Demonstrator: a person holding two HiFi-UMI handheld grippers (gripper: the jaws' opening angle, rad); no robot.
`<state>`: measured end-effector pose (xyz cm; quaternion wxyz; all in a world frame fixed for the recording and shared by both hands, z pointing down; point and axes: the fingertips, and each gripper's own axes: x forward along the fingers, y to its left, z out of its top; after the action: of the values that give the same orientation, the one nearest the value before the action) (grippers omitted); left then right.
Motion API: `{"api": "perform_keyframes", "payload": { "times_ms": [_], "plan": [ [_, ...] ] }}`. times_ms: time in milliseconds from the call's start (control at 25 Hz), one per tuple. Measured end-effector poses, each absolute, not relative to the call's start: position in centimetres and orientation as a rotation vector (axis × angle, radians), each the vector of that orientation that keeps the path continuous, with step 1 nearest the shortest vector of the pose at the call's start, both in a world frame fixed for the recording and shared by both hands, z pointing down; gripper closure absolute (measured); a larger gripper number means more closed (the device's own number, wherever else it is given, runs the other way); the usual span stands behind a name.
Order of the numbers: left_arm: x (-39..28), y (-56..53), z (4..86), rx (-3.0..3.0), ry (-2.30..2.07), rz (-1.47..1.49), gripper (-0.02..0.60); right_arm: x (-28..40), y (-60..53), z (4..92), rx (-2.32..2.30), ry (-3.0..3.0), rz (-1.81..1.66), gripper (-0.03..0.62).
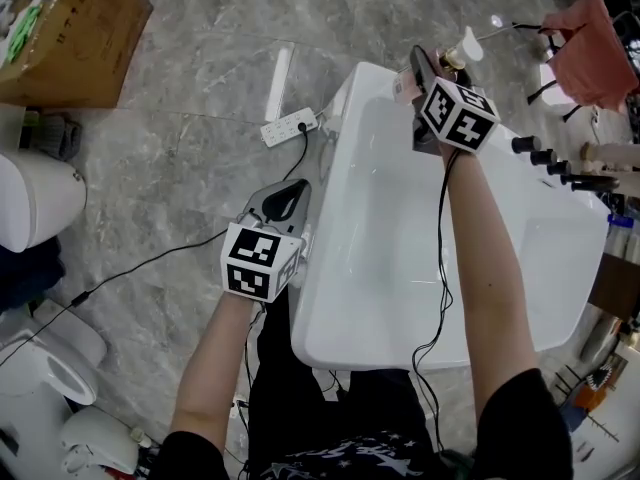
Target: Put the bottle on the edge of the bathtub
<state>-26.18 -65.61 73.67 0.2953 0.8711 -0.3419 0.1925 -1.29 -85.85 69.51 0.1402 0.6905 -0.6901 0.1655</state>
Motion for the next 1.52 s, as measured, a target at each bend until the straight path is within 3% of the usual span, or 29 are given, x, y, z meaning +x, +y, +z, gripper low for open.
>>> {"api": "perform_keyframes", "payload": {
  "times_ms": [480,1040,1120,1280,1520],
  "plan": [
    [-26.2,-63.2,72.3,2.339,-0.948,0.557,0.566,-1.9,-80.3,70.4,1.929,-2.007,0.557,0.296],
    [-26.1,-60.6,62.1,2.397,-1.001,0.455,0.566,-5.1,-71.4,61.2,1.836,-2.141,0.588,0.3],
    [-26.1,-60.0,60.7,2.399,-1.001,0.441,0.566,-5.2,-70.2,59.5,1.849,-2.154,0.593,0.342],
    [-25.4,-57.8,58.5,2.409,-0.976,0.452,0.566,-4.2,-67.0,56.9,1.892,-2.133,0.568,0.493],
    [-24.4,-54.5,55.7,2.429,-0.976,0.497,0.566,-2.5,-62.0,54.1,1.924,-2.141,0.617,0.56]
  ]
}}
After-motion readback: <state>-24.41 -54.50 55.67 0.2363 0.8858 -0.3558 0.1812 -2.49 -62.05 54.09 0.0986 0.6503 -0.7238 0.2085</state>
